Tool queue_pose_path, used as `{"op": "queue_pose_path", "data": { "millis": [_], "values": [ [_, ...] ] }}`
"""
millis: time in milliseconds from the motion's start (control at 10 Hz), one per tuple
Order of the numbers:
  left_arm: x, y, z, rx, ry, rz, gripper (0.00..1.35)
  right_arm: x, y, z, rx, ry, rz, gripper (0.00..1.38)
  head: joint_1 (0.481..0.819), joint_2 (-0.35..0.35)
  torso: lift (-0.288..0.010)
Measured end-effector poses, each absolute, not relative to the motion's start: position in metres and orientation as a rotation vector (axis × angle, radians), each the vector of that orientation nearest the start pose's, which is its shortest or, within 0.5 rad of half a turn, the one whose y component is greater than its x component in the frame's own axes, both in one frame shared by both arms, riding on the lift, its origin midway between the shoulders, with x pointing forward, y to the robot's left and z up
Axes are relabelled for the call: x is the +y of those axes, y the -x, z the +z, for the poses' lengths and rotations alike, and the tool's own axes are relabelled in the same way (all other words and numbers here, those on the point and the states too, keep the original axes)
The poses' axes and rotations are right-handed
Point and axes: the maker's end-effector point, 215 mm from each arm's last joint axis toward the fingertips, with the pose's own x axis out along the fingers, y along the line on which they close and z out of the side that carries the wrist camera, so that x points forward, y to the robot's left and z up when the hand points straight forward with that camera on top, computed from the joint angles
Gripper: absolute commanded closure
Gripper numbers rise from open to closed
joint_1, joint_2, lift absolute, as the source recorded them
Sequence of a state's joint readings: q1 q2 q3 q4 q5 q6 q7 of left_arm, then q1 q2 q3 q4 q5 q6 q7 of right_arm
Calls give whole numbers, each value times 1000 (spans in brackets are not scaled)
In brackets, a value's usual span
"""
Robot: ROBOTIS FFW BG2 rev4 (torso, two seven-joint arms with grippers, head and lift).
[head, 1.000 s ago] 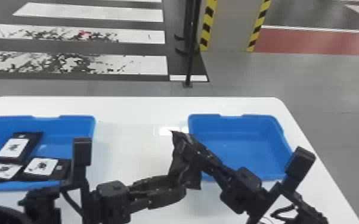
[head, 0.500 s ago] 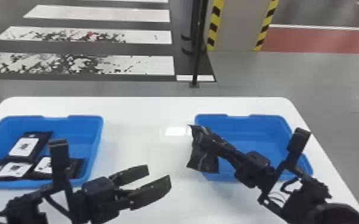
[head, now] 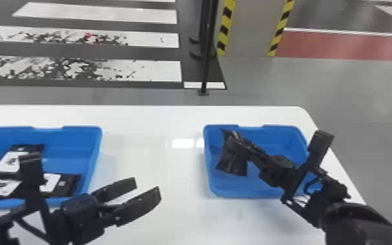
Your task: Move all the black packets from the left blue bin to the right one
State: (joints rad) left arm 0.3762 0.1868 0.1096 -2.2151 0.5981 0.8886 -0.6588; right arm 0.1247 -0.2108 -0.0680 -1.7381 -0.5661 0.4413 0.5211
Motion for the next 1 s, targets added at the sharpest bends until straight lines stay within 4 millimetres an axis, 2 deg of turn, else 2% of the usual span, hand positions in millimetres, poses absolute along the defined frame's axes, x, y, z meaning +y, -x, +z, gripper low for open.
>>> {"op": "queue_pose_path", "data": {
  "millis": [100,200,400,500,700,900,1000],
  "values": [
    [95,-377,-347,485,499,-853,121,-183,-517,-383,265,-435,544,223,695,-110,-154],
    [100,-381,-345,476,489,-844,121,-190,-514,-382,244,-420,526,128,695,-112,-154],
    [120,-392,-344,466,451,-800,121,-191,-494,-371,202,-363,506,125,695,-100,-154],
    [140,-402,-345,462,414,-755,121,-193,-479,-361,163,-322,487,125,695,-79,-154],
    [202,-425,-350,468,306,-618,121,-205,-441,-331,44,-247,397,128,695,-14,-154],
    [264,-439,-356,493,213,-471,121,-218,-395,-310,-17,-214,284,128,695,42,-154],
    [291,-446,-360,510,181,-407,121,-218,-377,-303,-21,-193,267,130,695,82,-154]
  ]
}}
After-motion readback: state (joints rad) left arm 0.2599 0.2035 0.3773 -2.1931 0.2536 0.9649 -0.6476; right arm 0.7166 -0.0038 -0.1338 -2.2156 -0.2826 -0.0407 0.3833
